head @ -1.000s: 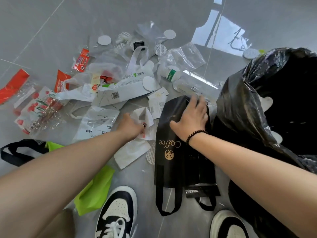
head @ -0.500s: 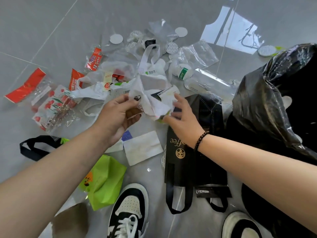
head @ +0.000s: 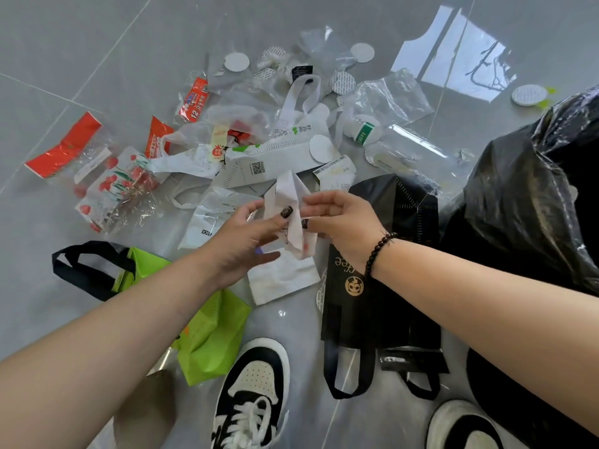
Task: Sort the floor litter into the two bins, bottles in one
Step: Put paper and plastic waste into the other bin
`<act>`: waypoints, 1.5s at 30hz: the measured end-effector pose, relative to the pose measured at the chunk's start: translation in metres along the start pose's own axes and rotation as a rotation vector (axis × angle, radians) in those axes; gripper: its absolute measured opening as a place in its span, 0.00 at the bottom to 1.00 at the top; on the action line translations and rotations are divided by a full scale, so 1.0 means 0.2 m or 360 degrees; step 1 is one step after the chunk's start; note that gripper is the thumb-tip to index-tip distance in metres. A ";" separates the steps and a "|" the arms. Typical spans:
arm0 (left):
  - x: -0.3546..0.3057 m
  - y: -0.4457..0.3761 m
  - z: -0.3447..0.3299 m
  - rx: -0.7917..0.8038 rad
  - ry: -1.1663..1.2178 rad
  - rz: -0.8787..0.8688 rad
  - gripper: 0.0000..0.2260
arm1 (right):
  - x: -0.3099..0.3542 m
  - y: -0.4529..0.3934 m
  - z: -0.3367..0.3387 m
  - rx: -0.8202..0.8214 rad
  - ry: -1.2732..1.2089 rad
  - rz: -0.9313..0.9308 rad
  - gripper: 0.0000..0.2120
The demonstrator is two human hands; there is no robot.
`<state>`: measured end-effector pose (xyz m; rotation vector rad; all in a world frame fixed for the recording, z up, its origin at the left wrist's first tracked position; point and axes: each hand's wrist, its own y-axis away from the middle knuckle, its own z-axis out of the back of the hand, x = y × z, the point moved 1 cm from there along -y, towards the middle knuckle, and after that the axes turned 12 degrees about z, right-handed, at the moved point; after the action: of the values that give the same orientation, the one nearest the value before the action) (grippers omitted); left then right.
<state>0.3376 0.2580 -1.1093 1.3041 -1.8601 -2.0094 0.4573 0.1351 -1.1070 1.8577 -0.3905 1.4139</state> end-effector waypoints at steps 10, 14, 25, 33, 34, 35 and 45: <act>-0.02 -0.06 0.14 -0.0289 -0.0201 -0.0246 0.17 | 0.04 -0.06 0.09 -0.0088 0.0690 0.0257 0.11; -0.01 -0.05 0.24 -0.0588 -0.0302 -0.0370 0.18 | -0.07 -0.07 0.04 0.0210 0.1431 0.0266 0.10; 0.00 -0.04 0.24 -0.0529 -0.0143 -0.0328 0.18 | -0.46 -0.14 -0.16 0.0781 0.2227 0.0142 0.16; -0.06 -0.03 0.21 -0.0472 -0.0079 -0.0244 0.18 | -0.15 -0.11 -0.01 0.0489 0.1805 0.0259 0.05; -0.07 -0.02 0.19 -0.0454 -0.0081 -0.0255 0.17 | -0.07 -0.09 0.00 0.0451 0.1755 0.0319 0.04; -0.07 -0.01 0.15 -0.0435 -0.0081 -0.0271 0.15 | 0.02 -0.05 0.02 0.0419 0.1722 0.0359 0.04; -0.09 0.17 -0.36 -0.0035 -0.0171 -0.0413 0.06 | 0.58 0.46 0.43 0.0199 0.1640 0.0472 0.03</act>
<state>0.3797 0.2051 -1.0633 1.5300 -1.7852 -2.2605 0.4980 0.0343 -0.9737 0.9476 -0.0414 2.3980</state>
